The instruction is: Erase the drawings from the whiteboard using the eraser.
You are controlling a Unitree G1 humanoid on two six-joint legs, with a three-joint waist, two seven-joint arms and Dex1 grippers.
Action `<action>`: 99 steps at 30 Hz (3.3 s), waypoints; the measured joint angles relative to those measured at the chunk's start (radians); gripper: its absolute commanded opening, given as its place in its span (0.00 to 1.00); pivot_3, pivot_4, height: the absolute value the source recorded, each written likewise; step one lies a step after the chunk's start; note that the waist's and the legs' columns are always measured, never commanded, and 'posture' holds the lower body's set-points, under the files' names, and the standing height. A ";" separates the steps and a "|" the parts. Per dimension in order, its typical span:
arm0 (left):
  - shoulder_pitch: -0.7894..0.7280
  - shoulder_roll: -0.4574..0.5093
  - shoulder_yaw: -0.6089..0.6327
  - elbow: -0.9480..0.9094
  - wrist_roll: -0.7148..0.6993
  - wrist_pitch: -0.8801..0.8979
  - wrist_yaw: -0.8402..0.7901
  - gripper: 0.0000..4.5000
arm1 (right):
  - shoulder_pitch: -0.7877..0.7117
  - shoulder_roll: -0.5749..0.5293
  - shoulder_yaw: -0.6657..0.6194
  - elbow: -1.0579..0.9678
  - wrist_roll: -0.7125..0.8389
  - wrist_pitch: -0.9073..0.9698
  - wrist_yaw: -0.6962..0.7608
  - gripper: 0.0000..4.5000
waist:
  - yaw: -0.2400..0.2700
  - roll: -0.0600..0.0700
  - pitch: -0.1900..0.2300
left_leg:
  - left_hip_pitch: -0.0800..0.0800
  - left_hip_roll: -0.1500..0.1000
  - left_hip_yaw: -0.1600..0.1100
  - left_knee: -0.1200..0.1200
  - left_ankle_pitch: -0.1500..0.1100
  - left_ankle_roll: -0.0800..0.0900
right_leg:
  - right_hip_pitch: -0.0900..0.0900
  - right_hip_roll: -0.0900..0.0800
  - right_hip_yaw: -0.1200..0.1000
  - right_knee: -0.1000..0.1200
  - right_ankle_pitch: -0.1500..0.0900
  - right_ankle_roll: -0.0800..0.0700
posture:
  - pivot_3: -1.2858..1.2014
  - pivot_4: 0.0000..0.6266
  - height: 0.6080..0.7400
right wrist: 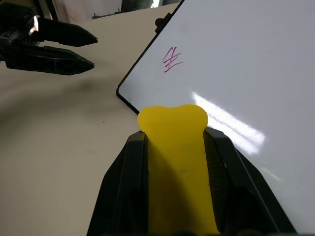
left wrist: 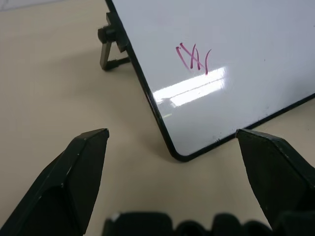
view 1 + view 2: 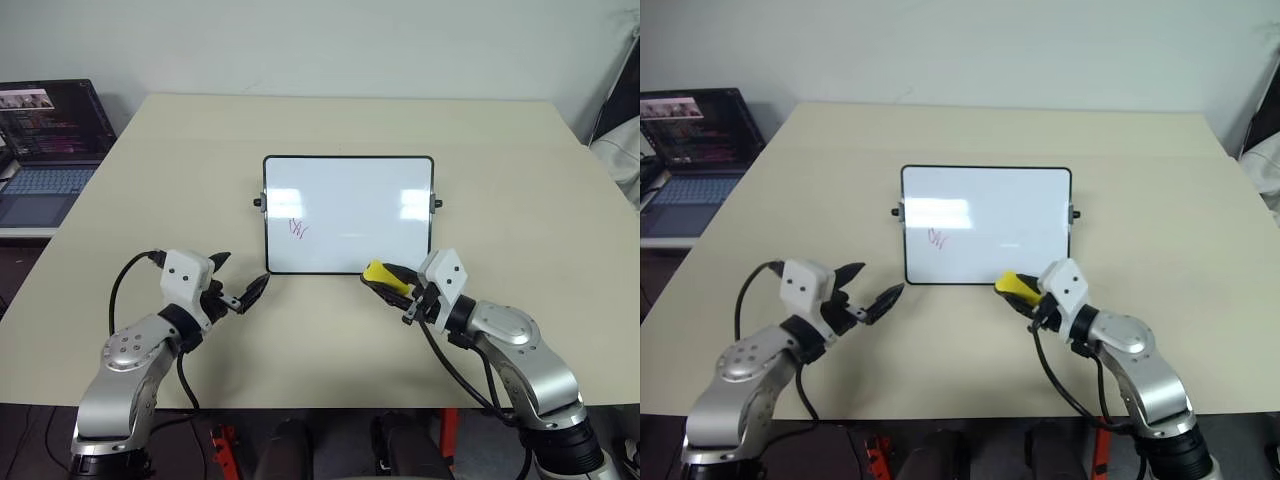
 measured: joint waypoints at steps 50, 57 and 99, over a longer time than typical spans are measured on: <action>0.000 0.011 -0.134 0.120 0.072 -0.204 -0.071 1.00 | -0.975 0.405 0.304 1.439 -0.526 -0.602 -0.017 0.26 | -0.027 0.000 -0.003 | 0.029 0.002 0.003 -0.002 0.005 0.002 | 0.019 0.001 0.003 0.013 0.003 -0.006 | 0.52 0.24 1.00; 0.000 0.009 -0.136 0.105 0.072 -0.187 -0.062 1.00 | -1.049 0.428 0.300 1.539 -0.571 -0.617 -0.223 0.26 | -0.022 0.001 -0.003 | 0.029 0.001 0.002 -0.001 0.006 0.003 | 0.019 0.002 0.002 0.013 0.003 -0.006 | 0.52 0.24 1.00; -0.648 -0.056 -0.546 0.306 0.082 -0.173 -0.516 1.00 | -0.026 0.201 -0.381 -0.066 -0.131 0.531 -0.363 0.26 | -0.017 0.001 -0.003 | 0.011 -0.002 0.010 0.001 0.005 0.001 | 0.002 0.006 0.004 0.013 0.000 -0.001 | 0.52 0.24 1.00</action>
